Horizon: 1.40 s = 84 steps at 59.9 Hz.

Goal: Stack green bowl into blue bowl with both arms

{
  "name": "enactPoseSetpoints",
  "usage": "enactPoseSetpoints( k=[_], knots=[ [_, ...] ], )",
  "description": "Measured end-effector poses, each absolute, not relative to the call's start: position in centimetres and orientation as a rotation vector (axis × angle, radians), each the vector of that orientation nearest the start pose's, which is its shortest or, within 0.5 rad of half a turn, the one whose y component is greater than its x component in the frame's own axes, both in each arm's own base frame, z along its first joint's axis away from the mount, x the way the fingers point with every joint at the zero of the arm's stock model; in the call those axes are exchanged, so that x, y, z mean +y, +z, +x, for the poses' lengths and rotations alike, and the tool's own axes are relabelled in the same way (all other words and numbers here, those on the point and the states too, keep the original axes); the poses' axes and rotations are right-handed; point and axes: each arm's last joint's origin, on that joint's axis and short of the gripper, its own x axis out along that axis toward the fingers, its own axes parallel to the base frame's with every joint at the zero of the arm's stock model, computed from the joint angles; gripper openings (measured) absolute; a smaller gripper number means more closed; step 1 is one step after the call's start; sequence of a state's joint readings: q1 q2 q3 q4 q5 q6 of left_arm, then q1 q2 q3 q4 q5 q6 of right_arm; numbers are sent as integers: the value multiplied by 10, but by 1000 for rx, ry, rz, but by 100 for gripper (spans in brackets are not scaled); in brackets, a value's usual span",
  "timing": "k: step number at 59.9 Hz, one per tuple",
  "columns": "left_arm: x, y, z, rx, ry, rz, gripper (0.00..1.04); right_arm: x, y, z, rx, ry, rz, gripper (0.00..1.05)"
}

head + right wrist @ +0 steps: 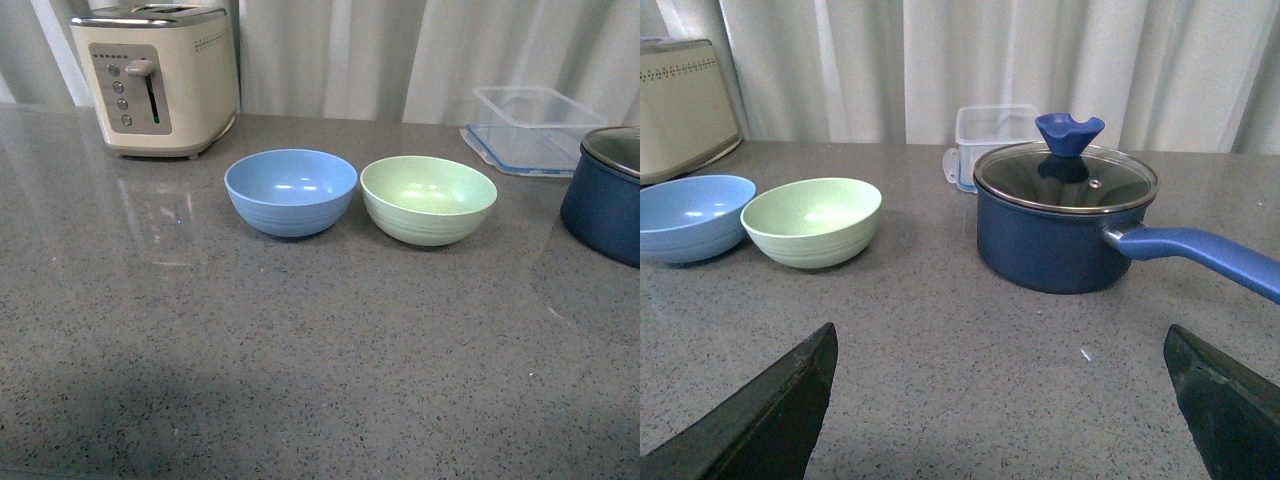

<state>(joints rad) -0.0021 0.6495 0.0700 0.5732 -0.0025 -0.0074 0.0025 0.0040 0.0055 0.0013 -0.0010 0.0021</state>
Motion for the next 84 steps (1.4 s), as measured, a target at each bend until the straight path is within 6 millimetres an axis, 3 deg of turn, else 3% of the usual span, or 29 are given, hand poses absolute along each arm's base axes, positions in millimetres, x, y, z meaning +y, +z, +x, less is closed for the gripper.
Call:
enactPoseSetpoints(
  k=[13, 79, 84],
  knots=[
    [0, 171, 133, -9, 0, -8, 4, 0, 165, 98, -3, 4, 2, 95],
    [0, 171, 97, -18, -2, -6, 4, 0, 165, 98, -3, 4, 2, 95],
    [0, 170, 97, -18, -2, -6, 16, 0, 165, 98, -3, 3, 2, 95]
  ],
)
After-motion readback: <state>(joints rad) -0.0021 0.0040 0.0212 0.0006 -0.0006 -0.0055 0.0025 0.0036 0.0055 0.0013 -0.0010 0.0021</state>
